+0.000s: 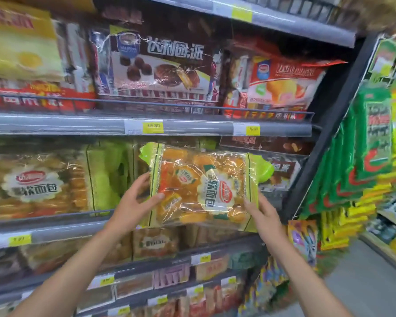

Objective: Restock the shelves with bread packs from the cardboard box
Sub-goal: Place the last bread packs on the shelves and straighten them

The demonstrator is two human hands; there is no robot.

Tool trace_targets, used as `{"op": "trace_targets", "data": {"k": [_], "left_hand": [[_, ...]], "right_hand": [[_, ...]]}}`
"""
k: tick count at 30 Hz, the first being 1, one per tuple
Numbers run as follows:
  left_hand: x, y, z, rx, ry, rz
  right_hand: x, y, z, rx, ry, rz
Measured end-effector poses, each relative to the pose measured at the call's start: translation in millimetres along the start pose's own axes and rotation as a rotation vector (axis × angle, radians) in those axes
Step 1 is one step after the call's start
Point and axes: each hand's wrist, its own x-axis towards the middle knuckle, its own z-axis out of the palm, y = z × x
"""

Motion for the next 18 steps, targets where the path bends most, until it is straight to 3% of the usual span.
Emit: {"op": "trace_targets", "data": {"k": [10, 15, 18], "left_hand": [[-36.1, 16.5, -25.8, 0.035, 0.169, -0.112], [-47.4, 18.3, -41.7, 0.021, 0.149, -0.143], [-52.3, 25.1, -56.0, 0.043, 0.100, -0.188]], "right_hand": [[39.4, -19.8, 0.6, 0.055, -0.222, -0.025], [36.2, -29.5, 1.1, 0.271, -0.340, 0.140], [40.7, -25.6, -0.5, 0.544, -0.460, 0.236]]}}
